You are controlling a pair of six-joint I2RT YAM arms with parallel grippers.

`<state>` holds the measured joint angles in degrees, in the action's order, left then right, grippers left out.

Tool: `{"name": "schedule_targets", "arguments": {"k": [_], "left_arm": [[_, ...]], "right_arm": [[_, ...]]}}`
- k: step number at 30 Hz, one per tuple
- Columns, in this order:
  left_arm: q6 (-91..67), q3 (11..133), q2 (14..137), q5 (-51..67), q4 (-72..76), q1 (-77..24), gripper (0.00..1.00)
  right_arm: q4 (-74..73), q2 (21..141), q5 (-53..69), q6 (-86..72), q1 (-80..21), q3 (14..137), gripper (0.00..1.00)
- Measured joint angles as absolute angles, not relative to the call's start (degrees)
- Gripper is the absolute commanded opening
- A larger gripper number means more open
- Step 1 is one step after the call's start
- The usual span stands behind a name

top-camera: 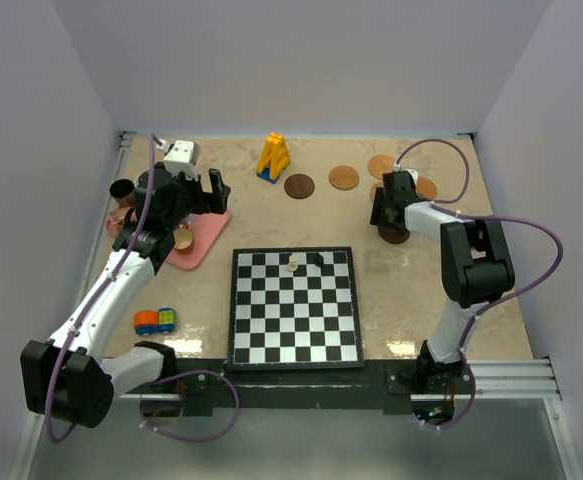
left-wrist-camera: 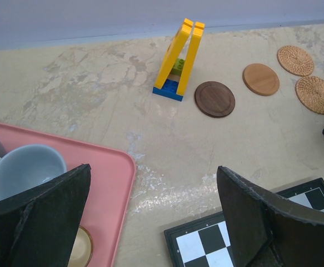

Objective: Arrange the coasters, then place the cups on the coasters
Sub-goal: Move the coaster to the center of the board.

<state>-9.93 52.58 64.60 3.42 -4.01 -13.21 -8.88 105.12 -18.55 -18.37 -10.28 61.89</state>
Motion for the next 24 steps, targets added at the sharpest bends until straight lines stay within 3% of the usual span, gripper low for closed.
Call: {"name": "schedule_targets", "arguments": {"k": [24], "left_arm": [[-9.91,52.58,64.6,2.72,-4.01,-13.21,1.0]], "right_arm": [[-8.01,107.2,-18.7,-17.76,-8.95,64.18,0.73]]}}
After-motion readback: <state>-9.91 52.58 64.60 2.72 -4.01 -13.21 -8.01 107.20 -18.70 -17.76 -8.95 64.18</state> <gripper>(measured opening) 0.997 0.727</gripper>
